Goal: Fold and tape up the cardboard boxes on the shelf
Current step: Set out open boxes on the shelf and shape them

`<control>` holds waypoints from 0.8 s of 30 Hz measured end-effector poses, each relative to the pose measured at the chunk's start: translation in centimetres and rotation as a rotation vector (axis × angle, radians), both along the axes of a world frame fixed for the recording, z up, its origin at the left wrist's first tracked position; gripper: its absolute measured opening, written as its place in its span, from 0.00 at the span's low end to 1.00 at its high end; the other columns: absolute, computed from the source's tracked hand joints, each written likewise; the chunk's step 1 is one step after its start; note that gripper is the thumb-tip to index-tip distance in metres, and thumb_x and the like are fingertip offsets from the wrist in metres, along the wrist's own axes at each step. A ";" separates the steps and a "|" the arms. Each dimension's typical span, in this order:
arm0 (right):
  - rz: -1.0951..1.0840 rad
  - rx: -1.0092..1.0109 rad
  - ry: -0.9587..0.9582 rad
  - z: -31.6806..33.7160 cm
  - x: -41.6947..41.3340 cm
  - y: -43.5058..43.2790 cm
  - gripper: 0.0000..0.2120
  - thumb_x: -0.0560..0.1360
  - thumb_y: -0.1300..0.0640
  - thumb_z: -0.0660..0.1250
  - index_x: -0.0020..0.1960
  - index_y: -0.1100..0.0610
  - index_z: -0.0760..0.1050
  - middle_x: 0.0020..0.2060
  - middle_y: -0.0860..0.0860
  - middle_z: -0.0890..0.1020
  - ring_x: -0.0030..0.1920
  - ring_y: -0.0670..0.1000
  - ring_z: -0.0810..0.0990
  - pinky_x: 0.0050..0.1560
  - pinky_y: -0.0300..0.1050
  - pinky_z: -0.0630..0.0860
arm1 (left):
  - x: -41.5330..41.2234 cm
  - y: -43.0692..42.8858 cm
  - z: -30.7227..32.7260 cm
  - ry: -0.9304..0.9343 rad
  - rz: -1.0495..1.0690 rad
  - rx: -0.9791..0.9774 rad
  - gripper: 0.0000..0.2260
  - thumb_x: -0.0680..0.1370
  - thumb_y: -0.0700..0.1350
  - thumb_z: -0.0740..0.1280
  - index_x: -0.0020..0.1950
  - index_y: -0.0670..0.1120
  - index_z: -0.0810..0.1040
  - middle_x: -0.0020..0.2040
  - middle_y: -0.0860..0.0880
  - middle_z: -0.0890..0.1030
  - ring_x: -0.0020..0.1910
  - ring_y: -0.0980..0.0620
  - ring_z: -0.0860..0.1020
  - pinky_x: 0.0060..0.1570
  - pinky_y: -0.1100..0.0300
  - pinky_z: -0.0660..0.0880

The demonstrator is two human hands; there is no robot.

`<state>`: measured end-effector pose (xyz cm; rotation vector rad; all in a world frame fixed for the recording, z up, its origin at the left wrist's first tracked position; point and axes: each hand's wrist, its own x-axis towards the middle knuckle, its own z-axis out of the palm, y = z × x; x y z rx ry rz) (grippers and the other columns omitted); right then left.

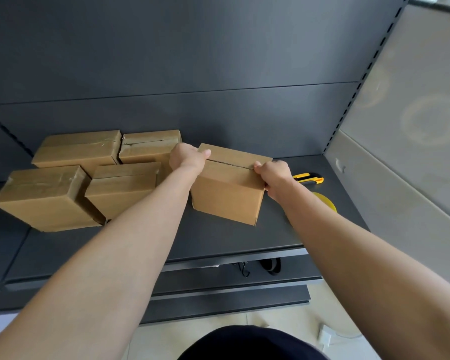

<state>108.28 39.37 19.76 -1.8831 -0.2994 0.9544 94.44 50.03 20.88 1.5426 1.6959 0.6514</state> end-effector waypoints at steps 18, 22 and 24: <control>-0.094 -0.010 -0.059 -0.1 -1.2 -1.6 0.19 0.73 0.42 0.69 0.38 0.57 0.70 0.40 0.52 0.75 0.35 0.52 0.72 0.35 0.43 0.68 | -1.3 -1.8 -1.4 -0.002 -0.049 -0.109 0.30 0.70 0.62 0.70 0.62 0.42 0.74 0.59 0.46 0.78 0.59 0.42 0.76 0.53 0.52 0.73; -0.086 -0.012 -0.062 -0.2 -0.8 -1.6 0.16 0.75 0.45 0.68 0.39 0.57 0.71 0.42 0.53 0.75 0.41 0.54 0.73 0.41 0.46 0.70 | -1.4 -1.2 -2.0 -0.136 0.009 -0.120 0.18 0.73 0.58 0.70 0.39 0.44 0.75 0.40 0.51 0.76 0.47 0.46 0.76 0.42 0.56 0.69; -0.084 -0.007 -0.089 -0.5 -0.8 -1.6 0.15 0.77 0.46 0.65 0.41 0.58 0.73 0.41 0.53 0.76 0.41 0.54 0.73 0.43 0.46 0.71 | -1.2 -1.4 -2.2 -0.153 0.047 -0.104 0.16 0.76 0.56 0.68 0.34 0.47 0.70 0.36 0.53 0.72 0.42 0.49 0.73 0.42 0.57 0.69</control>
